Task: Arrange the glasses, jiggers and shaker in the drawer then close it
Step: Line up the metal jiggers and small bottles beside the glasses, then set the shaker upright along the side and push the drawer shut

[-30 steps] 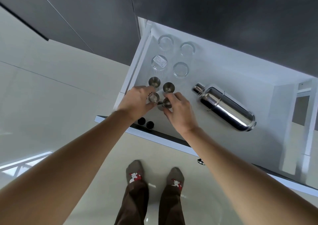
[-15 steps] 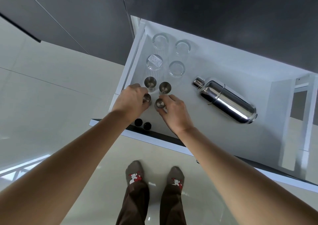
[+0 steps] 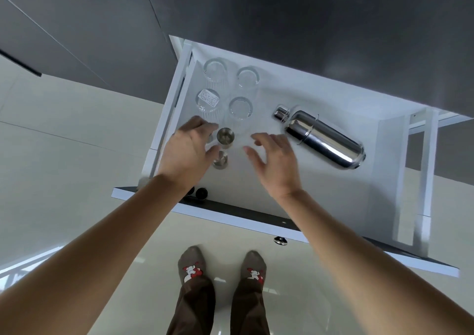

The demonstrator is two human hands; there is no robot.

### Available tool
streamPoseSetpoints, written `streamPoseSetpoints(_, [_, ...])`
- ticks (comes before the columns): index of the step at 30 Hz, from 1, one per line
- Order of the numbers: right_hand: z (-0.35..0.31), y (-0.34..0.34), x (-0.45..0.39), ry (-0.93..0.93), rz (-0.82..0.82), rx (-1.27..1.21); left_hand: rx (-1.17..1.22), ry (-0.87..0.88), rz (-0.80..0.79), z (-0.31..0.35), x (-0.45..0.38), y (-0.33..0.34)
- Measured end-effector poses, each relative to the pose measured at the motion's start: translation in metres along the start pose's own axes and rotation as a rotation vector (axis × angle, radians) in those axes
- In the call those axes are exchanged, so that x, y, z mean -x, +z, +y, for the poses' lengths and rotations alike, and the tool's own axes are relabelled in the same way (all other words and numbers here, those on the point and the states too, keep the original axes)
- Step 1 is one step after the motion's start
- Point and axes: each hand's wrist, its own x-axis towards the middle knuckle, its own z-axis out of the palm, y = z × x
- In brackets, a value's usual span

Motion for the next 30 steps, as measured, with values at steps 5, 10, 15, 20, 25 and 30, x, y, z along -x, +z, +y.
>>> streamPoseSetpoints(5, [0.09, -0.055, -0.021, 0.272, -0.015, 0.355, 0.31, -0.036, -0.136, 0.057, -0.017, 0.04])
streamPoseSetpoints(10, [0.135, -0.083, -0.025, 0.308, -0.34, 0.429, 0.323, -0.106, -0.432, 0.106, -0.033, 0.1])
streamPoseSetpoints(15, [0.128, -0.092, -0.005, 0.222, -0.367, 0.361, 0.295, -0.111, -0.443, 0.131, -0.054, 0.132])
streamPoseSetpoints(20, [0.129, -0.097, 0.025, 0.347, -0.327, 0.228, 0.296, -0.025, -0.427, 0.142, -0.063, 0.143])
streamPoseSetpoints(25, [0.139, -0.108, 0.063, 0.472, -0.205, 0.092, 0.322, 0.1, -0.524, 0.169, -0.053, 0.163])
streamPoseSetpoints(30, [0.15, -0.129, 0.098, 0.602, -0.14, 0.05, 0.331, 0.19, -0.64, 0.208, -0.041, 0.18])
